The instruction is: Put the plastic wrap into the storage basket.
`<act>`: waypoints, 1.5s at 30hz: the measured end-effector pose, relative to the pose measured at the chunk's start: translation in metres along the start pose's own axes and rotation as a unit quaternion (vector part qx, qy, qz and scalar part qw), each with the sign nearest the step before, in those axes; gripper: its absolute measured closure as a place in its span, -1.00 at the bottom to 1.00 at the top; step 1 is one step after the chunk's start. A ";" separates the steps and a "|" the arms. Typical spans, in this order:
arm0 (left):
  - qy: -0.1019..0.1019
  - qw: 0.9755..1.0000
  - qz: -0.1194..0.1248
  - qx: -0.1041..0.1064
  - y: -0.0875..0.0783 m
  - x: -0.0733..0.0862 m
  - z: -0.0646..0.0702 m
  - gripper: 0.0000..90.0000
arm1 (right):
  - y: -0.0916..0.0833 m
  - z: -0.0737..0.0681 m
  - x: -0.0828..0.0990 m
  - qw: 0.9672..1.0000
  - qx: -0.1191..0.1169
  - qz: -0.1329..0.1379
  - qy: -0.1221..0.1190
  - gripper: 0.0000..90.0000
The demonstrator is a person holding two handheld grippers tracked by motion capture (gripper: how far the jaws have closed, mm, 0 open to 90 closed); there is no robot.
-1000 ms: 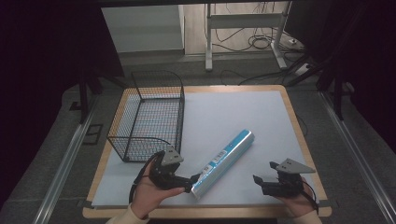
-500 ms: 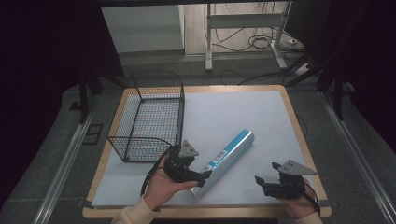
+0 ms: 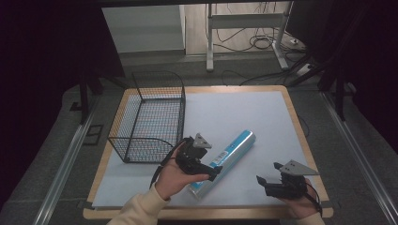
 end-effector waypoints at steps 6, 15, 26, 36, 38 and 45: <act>0.001 1.000 -0.007 -0.001 0.005 -0.009 -0.001 -0.72 | 0.004 0.001 -0.002 1.000 -0.003 -0.003 -0.003 -0.62; 0.000 1.000 -0.008 -0.003 0.018 -0.027 -0.002 -0.71 | 0.003 0.005 -0.001 1.000 -0.004 -0.001 0.010 -0.62; 0.009 0.999 -0.045 0.000 0.043 -0.033 0.001 -0.72 | 0.002 0.004 0.001 1.000 -0.001 -0.005 0.009 -0.63; 0.015 0.996 -0.091 0.003 0.075 -0.040 0.003 -0.73 | -0.001 0.006 0.004 1.000 0.002 -0.003 0.009 -0.63; 0.015 0.995 -0.098 0.003 0.080 -0.041 0.003 -0.73 | -0.001 0.006 0.004 1.000 0.000 -0.003 0.010 -0.63; 0.018 0.992 -0.123 -0.001 0.096 -0.041 0.005 -0.71 | -0.001 0.006 0.005 1.000 0.001 -0.003 0.012 -0.64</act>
Point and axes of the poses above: each handheld gripper's, and its own axes: y roughly forward along the jaws, x roughly out of its underside, z roughly to its right, the point moved 2 cm from there along y, roughly forward along the jaws, and after that the axes turned 9 degrees about -x, right-handed, at the moved point
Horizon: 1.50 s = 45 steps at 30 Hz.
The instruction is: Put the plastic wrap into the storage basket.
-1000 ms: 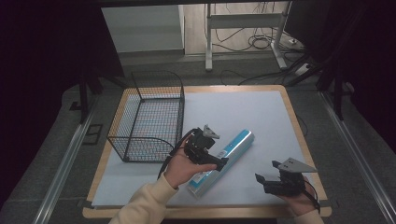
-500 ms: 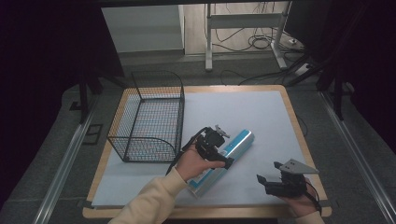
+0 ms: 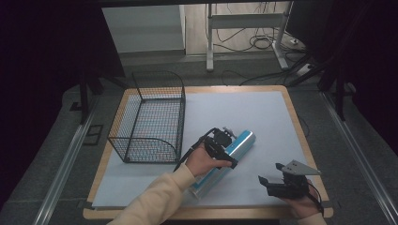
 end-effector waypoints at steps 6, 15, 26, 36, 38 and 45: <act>0.008 1.000 -0.026 -0.001 0.015 -0.003 0.002 -0.70 | 0.001 0.001 0.000 1.000 0.003 -0.002 0.002 -0.65; 0.009 0.999 -0.049 -0.004 0.025 -0.004 0.002 -0.67 | 0.000 0.002 0.001 1.000 0.009 -0.002 0.008 -0.65; 0.011 0.996 -0.088 0.005 0.036 0.000 0.000 -0.41 | -0.001 0.002 0.001 1.000 0.009 -0.002 0.007 -0.65; 0.015 0.995 -0.099 0.000 0.042 0.001 0.003 -0.34 | 0.000 0.001 0.001 1.000 0.007 -0.005 0.006 -0.65; 0.002 0.995 -0.099 0.012 0.042 0.002 0.000 -0.34 | 0.000 0.001 0.002 1.000 0.008 -0.006 0.006 -0.65; -0.002 0.995 -0.102 0.017 0.046 0.003 0.001 -0.34 | 0.000 0.001 0.002 1.000 0.008 -0.007 0.004 -0.65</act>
Point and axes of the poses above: each handheld gripper's, and its own axes: y roughly forward along the jaws, x roughly out of its underside, z roughly to its right, the point moved 2 cm from there along y, roughly forward along the jaws, and after that the axes turned 9 degrees about -x, right-handed, at the moved point
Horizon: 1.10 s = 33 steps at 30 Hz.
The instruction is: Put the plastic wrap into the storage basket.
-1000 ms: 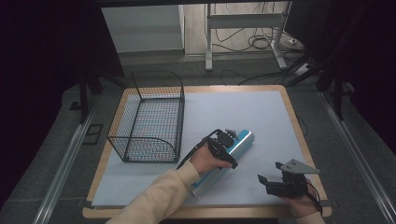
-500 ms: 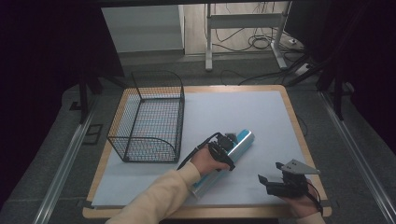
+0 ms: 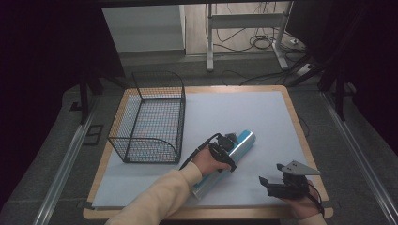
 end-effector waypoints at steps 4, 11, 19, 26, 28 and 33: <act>-0.001 1.000 -0.002 -0.006 0.000 0.000 0.002 -0.33 | -0.001 0.000 0.000 1.000 0.001 -0.001 0.001 -0.65; -0.010 1.000 -0.008 0.010 -0.001 -0.002 -0.002 -0.31 | -0.001 0.000 0.000 1.000 0.004 -0.002 0.003 -0.65; 0.021 0.999 -0.016 0.018 -0.009 -0.006 -0.001 -0.30 | -0.003 0.001 0.001 1.000 0.005 0.001 0.004 -0.65; 0.032 0.999 -0.007 0.015 -0.028 -0.016 -0.006 -0.30 | -0.005 0.001 0.000 1.000 0.010 0.006 0.002 -0.65; 0.034 0.999 -0.003 0.016 -0.035 -0.019 -0.008 -0.30 | -0.006 0.002 0.000 1.000 0.011 0.009 0.004 -0.65; 0.036 0.999 0.008 0.012 -0.052 -0.024 -0.014 -0.30 | -0.006 0.002 0.001 1.000 0.010 0.007 0.004 -0.65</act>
Point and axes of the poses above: each handheld gripper's, and its own axes: y roughly forward along the jaws, x roughly out of its underside, z roughly to its right, the point moved 2 cm from there along y, roughly forward along the jaws, and after that the axes turned 9 degrees about -x, right-handed, at the moved point
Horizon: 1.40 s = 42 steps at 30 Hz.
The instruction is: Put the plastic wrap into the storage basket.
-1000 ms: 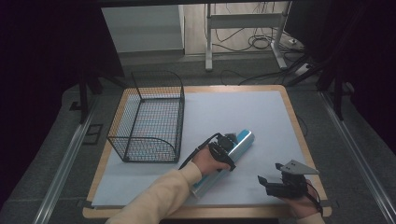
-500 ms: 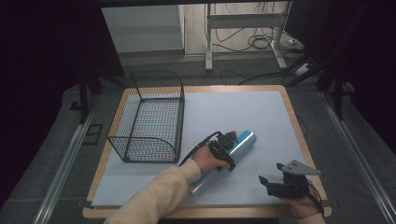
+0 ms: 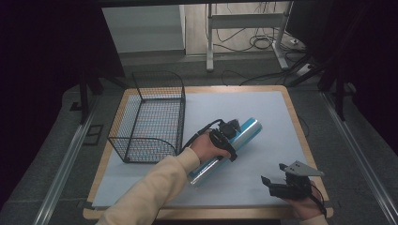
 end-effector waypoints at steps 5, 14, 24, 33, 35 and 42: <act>0.001 1.000 0.006 -0.003 -0.010 -0.003 -0.004 -0.30 | 0.000 0.000 0.000 1.000 -0.001 0.001 -0.002 -0.65; 0.008 1.000 0.006 0.003 -0.013 -0.010 -0.004 -0.30 | 0.001 0.000 0.000 1.000 -0.001 -0.001 -0.003 -0.65; 0.012 1.000 0.002 -0.012 -0.016 -0.022 -0.007 -0.30 | -0.001 0.001 0.000 1.000 0.000 0.002 0.000 -0.65; 0.024 1.000 0.003 -0.020 -0.030 -0.033 -0.012 -0.30 | 0.000 0.002 0.000 1.000 -0.002 0.001 0.002 -0.65; 0.025 0.999 0.005 -0.024 -0.034 -0.036 -0.013 -0.30 | 0.000 0.002 0.000 1.000 -0.002 0.001 0.002 -0.65; 0.024 0.999 0.017 -0.028 -0.054 -0.047 -0.019 -0.30 | -0.001 0.002 0.000 1.000 0.001 0.003 0.001 -0.65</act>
Point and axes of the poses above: each handheld gripper's, and its own axes: y roughly forward along the jaws, x roughly out of its underside, z roughly to its right, the point moved 2 cm from there along y, roughly forward along the jaws, and after that the axes turned 9 degrees about -x, right-handed, at the moved point
